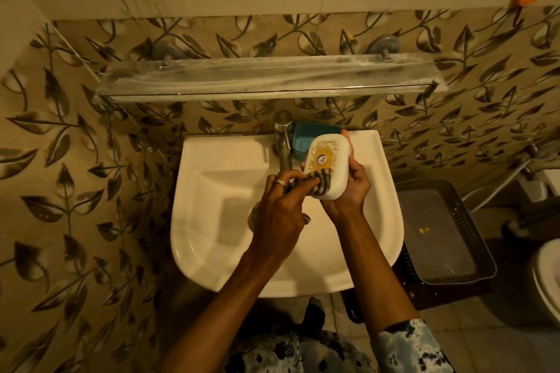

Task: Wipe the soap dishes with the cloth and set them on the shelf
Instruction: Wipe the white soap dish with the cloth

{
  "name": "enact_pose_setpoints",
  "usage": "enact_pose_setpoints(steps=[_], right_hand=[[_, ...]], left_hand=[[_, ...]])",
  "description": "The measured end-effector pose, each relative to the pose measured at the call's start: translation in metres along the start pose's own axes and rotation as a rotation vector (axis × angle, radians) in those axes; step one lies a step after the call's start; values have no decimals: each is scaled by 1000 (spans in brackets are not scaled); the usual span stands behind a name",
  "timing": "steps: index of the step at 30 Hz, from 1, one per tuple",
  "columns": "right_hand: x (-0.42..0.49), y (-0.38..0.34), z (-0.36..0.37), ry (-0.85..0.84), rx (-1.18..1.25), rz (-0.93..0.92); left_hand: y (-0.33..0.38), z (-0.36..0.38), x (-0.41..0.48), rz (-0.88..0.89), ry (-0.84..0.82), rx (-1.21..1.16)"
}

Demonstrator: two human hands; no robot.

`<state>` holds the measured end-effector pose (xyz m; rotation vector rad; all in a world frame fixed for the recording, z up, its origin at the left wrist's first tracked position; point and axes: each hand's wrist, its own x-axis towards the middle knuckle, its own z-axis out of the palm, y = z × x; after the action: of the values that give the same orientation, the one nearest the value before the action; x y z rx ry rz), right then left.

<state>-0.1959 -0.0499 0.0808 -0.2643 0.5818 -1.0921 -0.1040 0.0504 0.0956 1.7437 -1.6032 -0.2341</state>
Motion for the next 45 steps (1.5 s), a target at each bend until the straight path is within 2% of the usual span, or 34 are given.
enact_pose_setpoints(steps=[3,9,13,17,19,23,27,29,35,39,42,45], right_hand=[[-5,11,-7,-122,-1,74],[-11,23,-19,-57,-51,278],[-7,22,-14,-60,-31,252],[2,17,-11,-64,65,177],[7,12,-12,-62,40,162],[9,11,-13,-98,-17,88],[6,21,-7,-12,17,158],[5,22,-5,-27,21,159],[1,18,2,-39,-186,225],[0,17,4,-49,-327,202],[1,13,3,-36,-223,183],[3,10,2,22,-97,147]], left_hand=[[-4,-7,15,51,-95,33],[-18,-20,77,-47,-115,44],[-16,-24,79,-15,-131,-25],[3,-11,45,98,-185,-33],[7,-5,25,131,-219,-40],[8,-5,4,98,-280,-108],[13,-4,39,49,-200,89],[12,-7,60,30,-208,137],[3,-20,108,-9,-244,195],[-5,-26,120,-80,-309,21],[-7,-27,117,-183,-297,-115],[-8,-20,105,-271,-265,-150]])
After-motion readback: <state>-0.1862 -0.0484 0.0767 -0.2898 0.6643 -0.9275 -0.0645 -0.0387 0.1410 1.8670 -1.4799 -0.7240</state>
